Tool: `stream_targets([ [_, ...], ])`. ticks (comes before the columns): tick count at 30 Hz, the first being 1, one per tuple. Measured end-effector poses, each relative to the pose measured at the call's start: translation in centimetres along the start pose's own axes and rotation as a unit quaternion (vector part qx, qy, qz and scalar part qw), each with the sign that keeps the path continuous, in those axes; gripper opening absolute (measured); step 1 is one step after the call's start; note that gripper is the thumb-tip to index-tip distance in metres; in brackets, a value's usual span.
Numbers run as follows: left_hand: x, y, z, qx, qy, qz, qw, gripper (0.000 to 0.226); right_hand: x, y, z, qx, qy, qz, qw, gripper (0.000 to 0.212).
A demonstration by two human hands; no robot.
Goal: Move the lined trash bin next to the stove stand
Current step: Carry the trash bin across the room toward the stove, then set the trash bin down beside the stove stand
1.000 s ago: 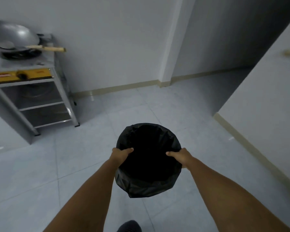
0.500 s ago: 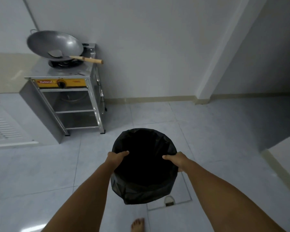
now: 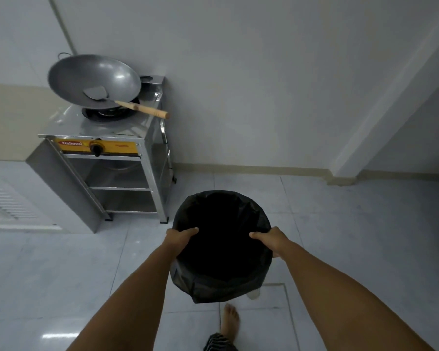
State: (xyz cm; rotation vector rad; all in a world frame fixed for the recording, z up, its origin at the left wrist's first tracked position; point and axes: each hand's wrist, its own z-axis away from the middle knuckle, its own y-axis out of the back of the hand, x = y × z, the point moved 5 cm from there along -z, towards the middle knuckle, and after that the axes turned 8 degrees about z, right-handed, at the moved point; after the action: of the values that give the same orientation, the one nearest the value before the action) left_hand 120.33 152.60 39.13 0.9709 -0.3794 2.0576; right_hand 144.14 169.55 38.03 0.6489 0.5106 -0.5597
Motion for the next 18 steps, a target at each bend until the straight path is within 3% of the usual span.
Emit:
stream_targets([
  [9,6.2,-2.8,-10.9,0.015,0.060,0.033,0.998,0.087,-7.7,3.1,-14.7,-0.039,-0.015,0.066,0.997,0.100],
  [13,7.9,-2.4,-15.5,0.015,0.088,0.037,0.995,0.092,-11.5,2.9,-18.5,-0.029,-0.013,0.079,0.996,0.098],
  [18,11.7,-1.7,-23.8,0.016,0.093,0.037,0.995,0.081,-16.0,1.7,-25.3,-0.029,-0.026,0.091,0.995,0.092],
])
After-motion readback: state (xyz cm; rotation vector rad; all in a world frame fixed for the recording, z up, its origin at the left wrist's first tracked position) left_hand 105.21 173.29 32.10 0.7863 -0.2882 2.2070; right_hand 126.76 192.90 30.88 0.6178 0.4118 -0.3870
